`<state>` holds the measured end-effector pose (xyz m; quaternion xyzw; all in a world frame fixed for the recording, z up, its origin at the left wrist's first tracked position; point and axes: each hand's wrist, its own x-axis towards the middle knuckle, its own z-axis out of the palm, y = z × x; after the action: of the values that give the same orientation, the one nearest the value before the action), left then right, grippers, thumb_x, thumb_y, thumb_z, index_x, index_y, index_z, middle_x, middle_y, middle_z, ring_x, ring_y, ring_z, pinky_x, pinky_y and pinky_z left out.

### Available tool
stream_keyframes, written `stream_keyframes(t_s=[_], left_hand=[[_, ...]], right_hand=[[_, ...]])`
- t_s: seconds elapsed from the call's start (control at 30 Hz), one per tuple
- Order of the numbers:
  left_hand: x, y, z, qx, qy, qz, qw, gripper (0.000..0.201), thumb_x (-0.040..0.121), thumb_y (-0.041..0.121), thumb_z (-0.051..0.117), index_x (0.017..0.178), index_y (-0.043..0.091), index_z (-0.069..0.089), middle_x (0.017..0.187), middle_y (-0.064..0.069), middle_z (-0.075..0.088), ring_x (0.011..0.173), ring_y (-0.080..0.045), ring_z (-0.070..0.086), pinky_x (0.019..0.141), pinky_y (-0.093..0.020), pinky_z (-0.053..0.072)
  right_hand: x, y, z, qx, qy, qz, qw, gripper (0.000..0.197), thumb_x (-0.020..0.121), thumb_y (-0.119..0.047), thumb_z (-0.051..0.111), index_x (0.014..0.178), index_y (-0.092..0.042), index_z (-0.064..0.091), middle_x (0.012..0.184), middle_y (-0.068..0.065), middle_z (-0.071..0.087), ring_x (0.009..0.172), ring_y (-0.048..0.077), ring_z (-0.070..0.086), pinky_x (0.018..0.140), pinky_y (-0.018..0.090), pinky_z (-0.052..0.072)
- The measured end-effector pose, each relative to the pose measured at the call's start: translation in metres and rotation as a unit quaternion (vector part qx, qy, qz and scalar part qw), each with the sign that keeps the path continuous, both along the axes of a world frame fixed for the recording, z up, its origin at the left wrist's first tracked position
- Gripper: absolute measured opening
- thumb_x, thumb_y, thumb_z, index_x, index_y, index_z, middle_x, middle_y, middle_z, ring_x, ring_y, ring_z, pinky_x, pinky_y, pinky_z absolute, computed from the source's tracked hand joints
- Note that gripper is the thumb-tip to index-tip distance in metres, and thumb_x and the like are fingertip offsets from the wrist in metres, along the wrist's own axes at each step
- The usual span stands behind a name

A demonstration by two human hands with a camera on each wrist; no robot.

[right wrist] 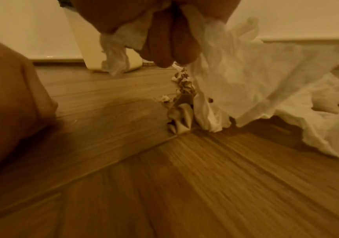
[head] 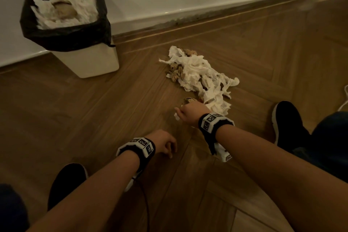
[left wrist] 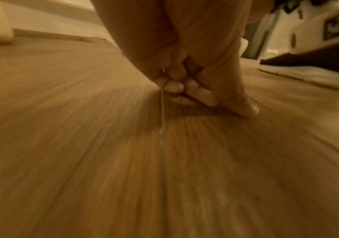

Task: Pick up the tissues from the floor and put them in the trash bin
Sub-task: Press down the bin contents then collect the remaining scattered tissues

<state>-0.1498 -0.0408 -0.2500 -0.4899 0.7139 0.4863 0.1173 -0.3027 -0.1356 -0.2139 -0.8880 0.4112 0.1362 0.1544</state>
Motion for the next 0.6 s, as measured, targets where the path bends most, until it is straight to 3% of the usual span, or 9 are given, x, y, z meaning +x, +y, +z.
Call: stream_keyframes(t_s=[0.07, 0.17, 0.27, 0.33, 0.43, 0.53, 0.6], left_hand=[[0.002, 0.000, -0.001, -0.002, 0.006, -0.007, 1.000, 0.014, 0.083, 0.017, 0.065, 0.095, 0.025, 0.067, 0.090, 0.007, 0.072, 0.075, 0.003, 0.059, 0.063, -0.007, 0.040], [0.003, 0.001, -0.001, -0.040, -0.004, -0.041, 0.998, 0.012, 0.084, 0.024, 0.066, 0.095, 0.020, 0.069, 0.100, 0.004, 0.066, 0.089, -0.007, 0.061, 0.073, -0.016, 0.044], [0.003, 0.005, -0.001, -0.096, -0.031, -0.064, 0.993, 0.019, 0.085, 0.031, 0.064, 0.099, 0.020, 0.069, 0.105, 0.000, 0.056, 0.095, -0.013, 0.056, 0.080, -0.029, 0.045], [0.004, 0.010, -0.001, -0.130, -0.027, -0.068, 0.989, 0.020, 0.087, 0.030, 0.060, 0.101, 0.018, 0.068, 0.111, -0.001, 0.051, 0.098, -0.015, 0.053, 0.083, -0.029, 0.044], [0.002, 0.016, -0.002, -0.156, -0.021, -0.079, 0.984, 0.021, 0.091, 0.028, 0.054, 0.104, 0.017, 0.066, 0.120, 0.002, 0.046, 0.104, -0.014, 0.050, 0.089, -0.029, 0.042], [0.001, 0.017, -0.001, -0.150, -0.003, -0.046, 0.988, 0.017, 0.092, 0.025, 0.053, 0.101, 0.016, 0.064, 0.114, 0.001, 0.054, 0.104, -0.014, 0.052, 0.090, -0.029, 0.042], [0.004, 0.016, 0.001, -0.137, 0.007, -0.022, 0.990, 0.013, 0.091, 0.025, 0.055, 0.099, 0.018, 0.063, 0.109, 0.001, 0.060, 0.100, -0.013, 0.056, 0.088, -0.028, 0.044]], right_hand=[[0.002, 0.002, 0.000, 0.000, -0.007, 0.006, 1.000, 0.057, 0.101, -0.039, 0.022, 0.081, -0.006, 0.065, 0.060, 0.006, 0.057, 0.051, 0.018, 0.047, 0.053, 0.027, 0.033], [0.004, 0.004, 0.001, -0.009, -0.033, 0.001, 0.999, 0.054, 0.101, -0.039, 0.024, 0.076, -0.008, 0.061, 0.052, 0.001, 0.046, 0.047, 0.015, 0.041, 0.052, 0.027, 0.031], [0.004, 0.005, 0.000, -0.007, -0.055, -0.015, 0.998, 0.056, 0.101, -0.039, 0.024, 0.081, -0.005, 0.064, 0.061, 0.008, 0.057, 0.054, 0.021, 0.049, 0.058, 0.029, 0.036], [0.004, 0.004, 0.000, -0.003, -0.064, -0.032, 0.997, 0.057, 0.101, -0.039, 0.025, 0.081, -0.004, 0.065, 0.065, 0.010, 0.059, 0.058, 0.023, 0.053, 0.059, 0.029, 0.037], [0.003, 0.004, 0.003, 0.000, -0.086, -0.068, 0.994, 0.054, 0.101, -0.038, 0.027, 0.071, -0.006, 0.059, 0.056, 0.003, 0.047, 0.055, 0.020, 0.047, 0.059, 0.029, 0.033], [0.001, 0.002, 0.008, 0.012, -0.121, -0.117, 0.986, 0.051, 0.101, -0.037, 0.029, 0.055, -0.017, 0.041, 0.052, -0.001, 0.041, 0.047, 0.015, 0.040, 0.056, 0.028, 0.033], [-0.001, -0.001, 0.012, 0.016, -0.148, -0.156, 0.976, 0.051, 0.101, -0.036, 0.031, 0.053, -0.020, 0.039, 0.050, -0.001, 0.041, 0.045, 0.013, 0.040, 0.051, 0.026, 0.031]])
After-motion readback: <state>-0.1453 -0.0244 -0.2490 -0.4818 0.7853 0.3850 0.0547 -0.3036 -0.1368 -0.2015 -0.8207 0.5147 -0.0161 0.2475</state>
